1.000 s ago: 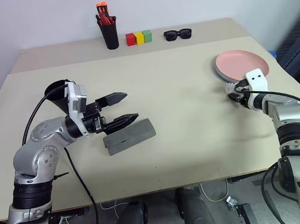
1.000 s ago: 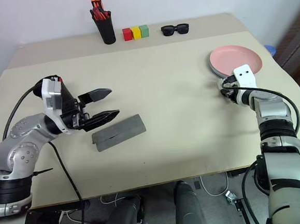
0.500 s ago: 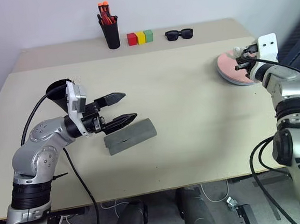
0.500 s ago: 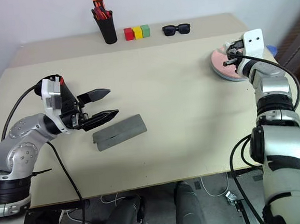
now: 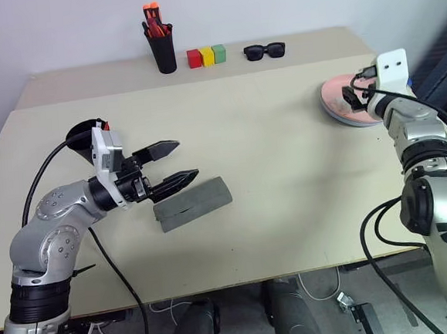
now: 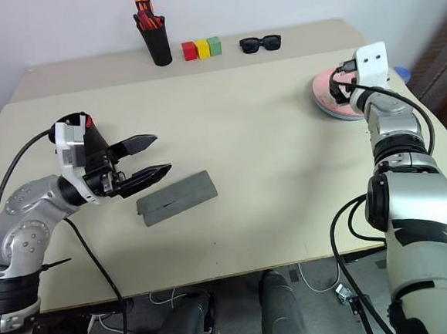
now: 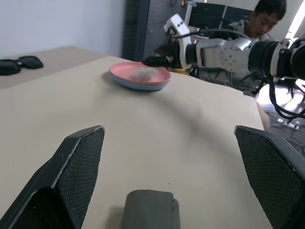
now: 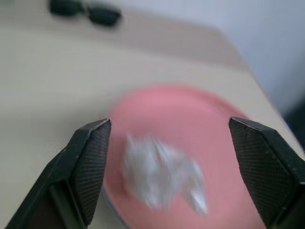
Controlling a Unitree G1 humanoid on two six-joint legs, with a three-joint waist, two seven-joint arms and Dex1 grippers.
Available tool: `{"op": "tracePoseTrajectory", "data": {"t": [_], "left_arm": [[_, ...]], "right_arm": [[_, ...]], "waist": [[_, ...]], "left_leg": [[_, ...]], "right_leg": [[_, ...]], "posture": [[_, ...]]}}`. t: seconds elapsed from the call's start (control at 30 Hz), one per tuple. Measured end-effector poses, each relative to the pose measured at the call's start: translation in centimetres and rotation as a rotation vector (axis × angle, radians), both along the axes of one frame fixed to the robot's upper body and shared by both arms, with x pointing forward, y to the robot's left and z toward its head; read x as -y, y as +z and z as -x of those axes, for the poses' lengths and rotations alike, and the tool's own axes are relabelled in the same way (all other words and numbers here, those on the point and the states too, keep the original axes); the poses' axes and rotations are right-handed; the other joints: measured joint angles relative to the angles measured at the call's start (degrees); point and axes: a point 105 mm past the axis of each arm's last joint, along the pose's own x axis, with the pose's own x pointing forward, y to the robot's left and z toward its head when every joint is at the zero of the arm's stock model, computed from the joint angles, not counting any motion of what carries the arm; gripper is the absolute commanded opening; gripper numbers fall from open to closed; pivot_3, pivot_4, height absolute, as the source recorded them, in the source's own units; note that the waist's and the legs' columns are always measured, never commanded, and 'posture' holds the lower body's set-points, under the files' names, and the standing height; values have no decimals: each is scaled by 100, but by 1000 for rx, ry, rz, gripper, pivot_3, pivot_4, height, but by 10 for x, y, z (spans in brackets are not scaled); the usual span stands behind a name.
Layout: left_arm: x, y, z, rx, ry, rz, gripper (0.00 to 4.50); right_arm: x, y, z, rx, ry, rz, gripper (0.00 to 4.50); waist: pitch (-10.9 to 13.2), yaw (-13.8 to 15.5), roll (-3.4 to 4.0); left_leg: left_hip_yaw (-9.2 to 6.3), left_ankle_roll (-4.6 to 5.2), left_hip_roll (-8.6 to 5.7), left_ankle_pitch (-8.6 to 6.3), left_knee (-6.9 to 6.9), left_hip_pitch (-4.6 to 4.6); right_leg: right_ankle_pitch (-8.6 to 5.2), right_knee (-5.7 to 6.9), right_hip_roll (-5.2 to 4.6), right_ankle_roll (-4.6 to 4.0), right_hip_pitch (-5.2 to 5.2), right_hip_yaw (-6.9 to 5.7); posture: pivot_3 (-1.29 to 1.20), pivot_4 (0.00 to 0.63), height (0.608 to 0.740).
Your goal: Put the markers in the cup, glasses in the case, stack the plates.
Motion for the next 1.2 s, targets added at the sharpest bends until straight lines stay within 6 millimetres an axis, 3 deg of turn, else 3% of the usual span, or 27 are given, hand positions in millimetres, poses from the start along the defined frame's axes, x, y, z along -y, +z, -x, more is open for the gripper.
{"op": "tracePoseTrajectory", "data": {"t": [0.13, 0.2, 0.33, 0.43, 0.57, 0.77, 1.2], "left_arm": [[-7, 0, 2, 8, 40, 4, 4500], [-15, -5, 5, -4, 65, -7, 4500], [-34, -12, 15, -47, 93, -30, 4500], [-42, -13, 22, -57, 100, -40, 4500], [-48, -18, 30, -55, 115, -53, 4500], [-52, -21, 32, -16, 127, -71, 4500], [-46, -34, 24, 30, 187, -20, 4500]], "right_arm": [[-62, 20, 17, 129, 442, -77, 3987], [-89, 5, 41, 98, 657, -88, 3987], [-147, -39, 116, -80, 1077, -82, 3987], [-172, -26, 152, -57, 1239, -11, 3987], [-182, -21, 171, -30, 1278, 32, 3987], [-178, -29, 172, -98, 1226, 38, 3987], [-162, -18, 154, -125, 1162, 97, 3987]], "waist": [[-1, 2, 1], [-2, 37, 1], [4, 82, 10], [4, 67, 11], [-2, 78, 1], [-2, 185, 1], [-3, 205, 0]], "left_leg": [[-7, 0, 9, 0, -2, 2], [-13, 1, 11, -1, -1, -3], [-13, 7, 10, -5, 2, -11], [-7, 7, 6, -5, 12, -1], [-6, 7, 11, -5, 15, 18], [-5, 7, 9, -5, 36, 2], [-4, 12, 10, -8, 49, -3]], "right_leg": [[0, 3, 8, 0, 0, -1], [0, 4, 8, 0, -2, -4], [-1, 8, -6, 1, -12, -2], [-1, 10, -3, 2, 1, -1], [-2, 12, 6, 0, 17, -2], [0, 17, 5, -2, 10, -2], [2, 15, 7, -4, 13, -2]], "posture": [[0, 150, 740], [0, 150, 740], [0, 150, 740], [0, 150, 740], [0, 150, 740], [0, 150, 740], [0, 150, 740]]}}
